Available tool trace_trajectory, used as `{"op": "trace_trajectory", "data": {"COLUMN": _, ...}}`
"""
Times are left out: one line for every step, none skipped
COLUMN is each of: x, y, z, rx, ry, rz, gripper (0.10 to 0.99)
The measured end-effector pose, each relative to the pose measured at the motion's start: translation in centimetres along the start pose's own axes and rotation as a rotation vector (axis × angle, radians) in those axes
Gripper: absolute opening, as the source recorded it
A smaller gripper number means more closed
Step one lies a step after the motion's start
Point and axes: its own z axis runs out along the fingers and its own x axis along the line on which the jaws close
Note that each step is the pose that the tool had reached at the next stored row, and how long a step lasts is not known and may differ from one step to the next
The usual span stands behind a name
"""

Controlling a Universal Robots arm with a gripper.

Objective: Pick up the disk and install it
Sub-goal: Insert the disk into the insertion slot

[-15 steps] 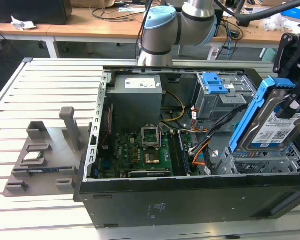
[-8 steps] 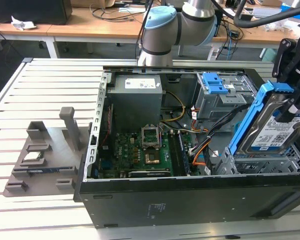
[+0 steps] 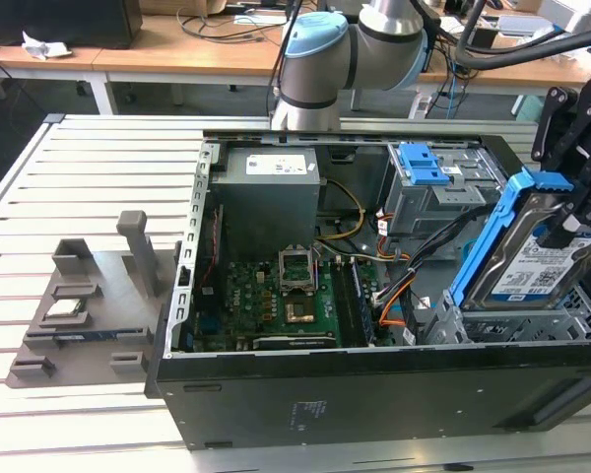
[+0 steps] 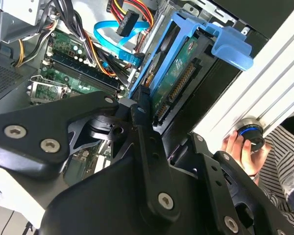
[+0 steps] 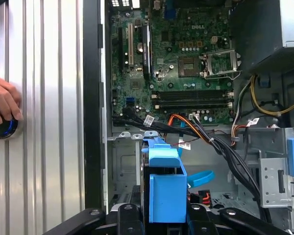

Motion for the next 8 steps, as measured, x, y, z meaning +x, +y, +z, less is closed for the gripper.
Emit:
{"op": "trace_trajectory", "data": {"x": 0.0, "y": 0.0, "z": 0.03, "rx": 0.0, "ry": 0.0, "rz": 0.0, "gripper": 0.361}}
{"op": "trace_trajectory", "data": {"x": 0.0, "y": 0.0, "z": 0.07, "rx": 0.0, "ry": 0.0, "rz": 0.0, "gripper": 0.361}}
{"op": "trace_trajectory", "data": {"x": 0.0, "y": -0.01, "z": 0.13, "rx": 0.0, "ry": 0.0, "rz": 0.0, "gripper": 0.361}}
{"op": "trace_trajectory", "data": {"x": -0.01, "y": -0.01, "z": 0.19, "rx": 0.0, "ry": 0.0, "rz": 0.0, "gripper": 0.361}}
{"op": "trace_trajectory", "data": {"x": -0.01, "y": -0.01, "z": 0.24, "rx": 0.0, "ry": -0.0001, "rz": 0.0, "gripper": 0.361}}
{"op": "trace_trajectory", "data": {"x": -0.01, "y": -0.03, "z": 0.35, "rx": 0.0, "ry": -0.0001, "rz": 0.0, "gripper": 0.361}}
{"op": "trace_trajectory", "data": {"x": -0.02, "y": -0.04, "z": 0.5, "rx": 0.0, "ry": 0.0, "rz": 0.0, "gripper": 0.361}}
{"op": "trace_trajectory", "data": {"x": -0.02, "y": -0.04, "z": 0.59, "rx": 0.0, "ry": 0.0, "rz": 0.0, "gripper": 0.361}}
